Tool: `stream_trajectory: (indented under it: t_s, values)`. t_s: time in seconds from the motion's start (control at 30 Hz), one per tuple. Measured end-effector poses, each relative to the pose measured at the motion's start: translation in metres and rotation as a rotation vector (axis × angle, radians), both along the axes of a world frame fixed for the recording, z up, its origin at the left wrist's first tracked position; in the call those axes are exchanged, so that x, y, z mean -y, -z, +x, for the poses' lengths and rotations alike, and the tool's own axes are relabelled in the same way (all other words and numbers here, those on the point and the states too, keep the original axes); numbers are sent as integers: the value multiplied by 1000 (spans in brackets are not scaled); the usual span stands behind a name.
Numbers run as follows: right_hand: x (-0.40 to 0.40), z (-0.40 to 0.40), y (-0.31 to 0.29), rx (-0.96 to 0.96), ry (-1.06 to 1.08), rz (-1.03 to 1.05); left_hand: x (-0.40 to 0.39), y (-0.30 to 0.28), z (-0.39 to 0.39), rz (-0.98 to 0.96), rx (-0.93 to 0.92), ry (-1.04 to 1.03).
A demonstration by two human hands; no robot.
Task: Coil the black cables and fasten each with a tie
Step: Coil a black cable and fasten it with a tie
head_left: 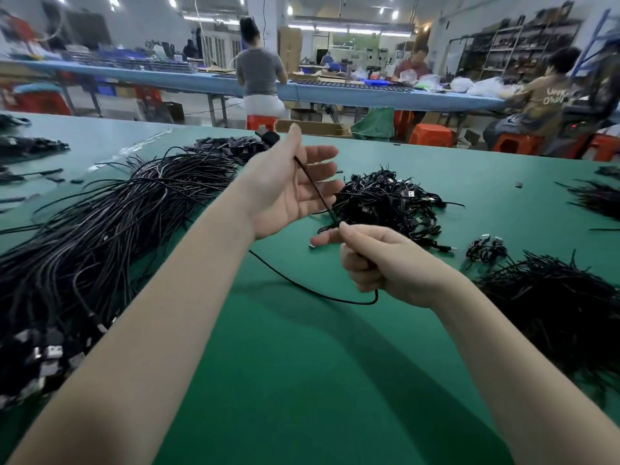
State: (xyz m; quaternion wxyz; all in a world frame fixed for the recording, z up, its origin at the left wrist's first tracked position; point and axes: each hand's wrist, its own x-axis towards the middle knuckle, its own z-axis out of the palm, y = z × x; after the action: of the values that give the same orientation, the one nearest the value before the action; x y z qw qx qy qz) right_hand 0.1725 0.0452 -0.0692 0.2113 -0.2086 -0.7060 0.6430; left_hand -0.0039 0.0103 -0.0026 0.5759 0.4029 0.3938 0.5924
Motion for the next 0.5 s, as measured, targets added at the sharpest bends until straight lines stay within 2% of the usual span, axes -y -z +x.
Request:
stream_trajectory:
  t_s: [0.13, 0.2, 0.27, 0.33, 0.4, 0.43, 0.5]
  values:
    - [-2, 3, 9, 170, -169, -119, 17, -19, -5, 73, -2, 103]
    - [-2, 6, 8, 234, -159, -107, 28, -24, -9, 92, -60, 354]
    - [-3, 10, 1, 209, -39, -29, 38, -24, -10, 106, -277, 671]
    - [-4, 17, -15, 111, 116, 48, 37, -16, -4, 38, -609, 845]
    - [-2, 21, -32, 7, 192, 83, 30, -6, 4, -82, -807, 747]
    - [1, 22, -39, -28, 216, 94, 25, -2, 7, -121, -813, 640]
    - [7, 19, -45, -72, 231, 109, 17, 2, 9, -98, -689, 390]
